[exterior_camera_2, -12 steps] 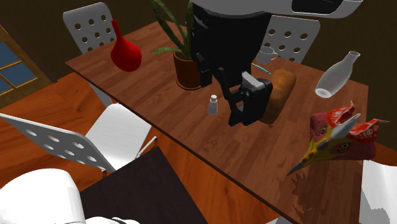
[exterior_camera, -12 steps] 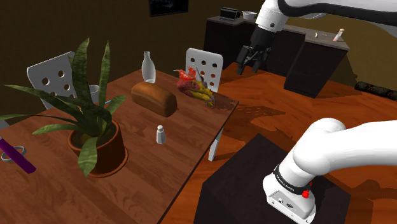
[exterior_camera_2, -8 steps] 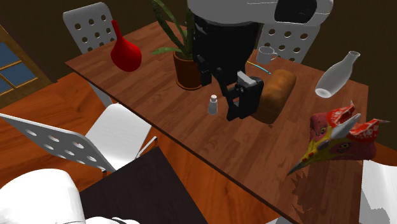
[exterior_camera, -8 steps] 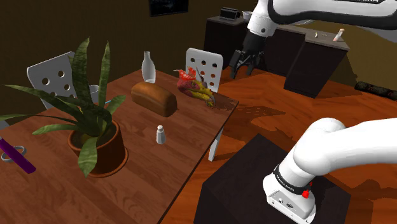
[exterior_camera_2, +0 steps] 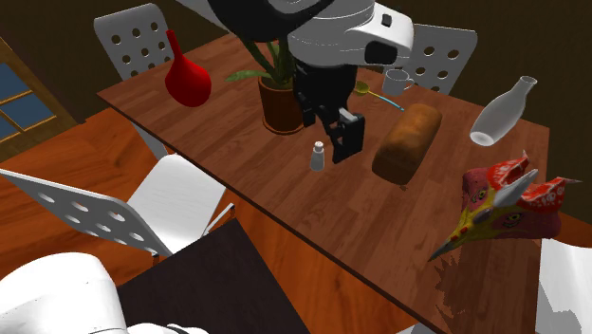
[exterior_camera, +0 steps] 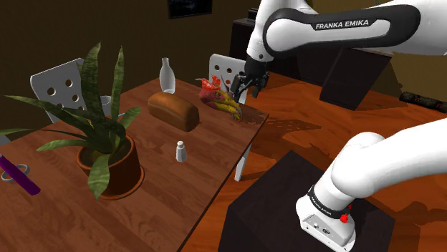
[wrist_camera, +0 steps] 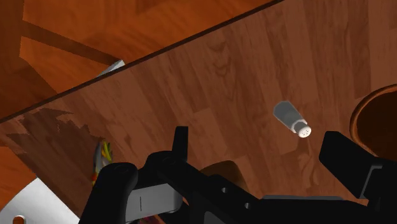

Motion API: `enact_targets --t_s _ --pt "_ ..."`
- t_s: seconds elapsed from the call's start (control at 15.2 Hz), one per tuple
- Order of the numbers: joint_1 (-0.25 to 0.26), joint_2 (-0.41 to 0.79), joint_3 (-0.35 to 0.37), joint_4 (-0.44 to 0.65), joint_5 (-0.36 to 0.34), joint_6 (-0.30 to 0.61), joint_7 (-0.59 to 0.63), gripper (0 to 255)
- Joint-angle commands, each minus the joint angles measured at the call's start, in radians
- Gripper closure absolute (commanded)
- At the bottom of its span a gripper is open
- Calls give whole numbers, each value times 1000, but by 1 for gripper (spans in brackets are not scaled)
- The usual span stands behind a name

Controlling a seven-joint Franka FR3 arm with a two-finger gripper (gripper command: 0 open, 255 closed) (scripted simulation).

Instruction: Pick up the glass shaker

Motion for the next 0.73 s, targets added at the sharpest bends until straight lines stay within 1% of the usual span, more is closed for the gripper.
enact_targets --t_s 0.0,0.33,0.66 --pt "7 55 35 -6 -1 65 34 0" --pt "11 216 115 23 -30 201 122 0" --pt "7 398 188 88 -107 313 234 0"
